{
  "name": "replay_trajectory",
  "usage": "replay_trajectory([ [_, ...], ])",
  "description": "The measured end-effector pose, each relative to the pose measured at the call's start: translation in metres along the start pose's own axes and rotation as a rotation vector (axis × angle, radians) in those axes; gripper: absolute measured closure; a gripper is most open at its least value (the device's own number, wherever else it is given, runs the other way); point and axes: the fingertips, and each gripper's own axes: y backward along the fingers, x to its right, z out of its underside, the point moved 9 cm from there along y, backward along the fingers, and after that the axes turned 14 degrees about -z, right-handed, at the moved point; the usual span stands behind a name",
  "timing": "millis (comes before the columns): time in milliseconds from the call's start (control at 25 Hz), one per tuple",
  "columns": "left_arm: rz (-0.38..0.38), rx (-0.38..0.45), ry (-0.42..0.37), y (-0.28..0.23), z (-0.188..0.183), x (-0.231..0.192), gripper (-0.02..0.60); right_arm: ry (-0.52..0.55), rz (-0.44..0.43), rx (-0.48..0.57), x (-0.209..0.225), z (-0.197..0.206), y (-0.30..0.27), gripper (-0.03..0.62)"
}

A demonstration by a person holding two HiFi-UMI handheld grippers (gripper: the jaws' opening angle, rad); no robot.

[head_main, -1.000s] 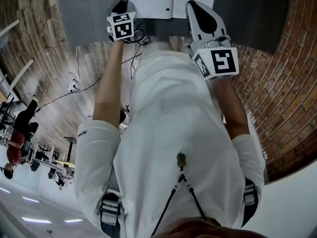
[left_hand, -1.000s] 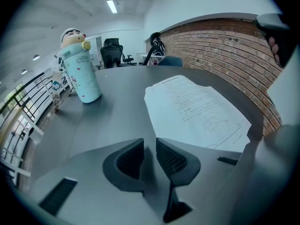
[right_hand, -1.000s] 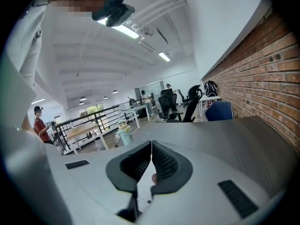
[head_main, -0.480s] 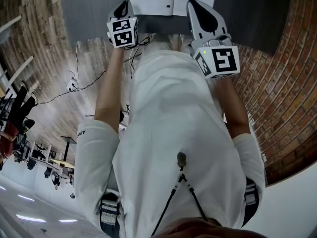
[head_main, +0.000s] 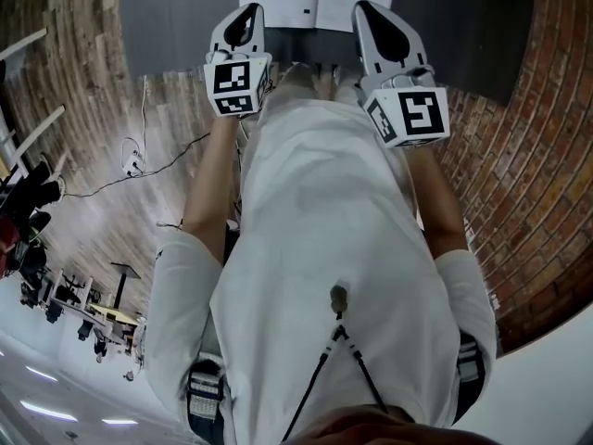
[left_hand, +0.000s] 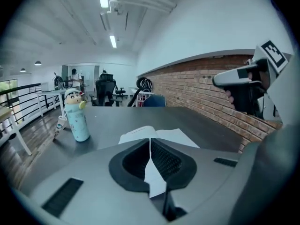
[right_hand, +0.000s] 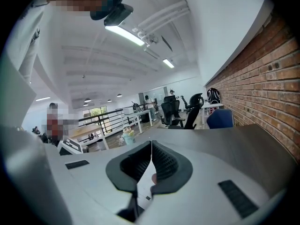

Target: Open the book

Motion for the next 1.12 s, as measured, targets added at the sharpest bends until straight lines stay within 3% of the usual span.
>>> replay_trajectory([
  [640,0.161,0.33,0.086,0.076,-0.108,0.051,0.56,0.033,-0.045,0.118,-0.011,-0.039,0.04,0.558],
  [1120,0.24,0.465,0.02,0.108,-0.156,0.087,0.56,0.112,-0.047,0.203,-0.024,-0.072,0.074,0.559],
])
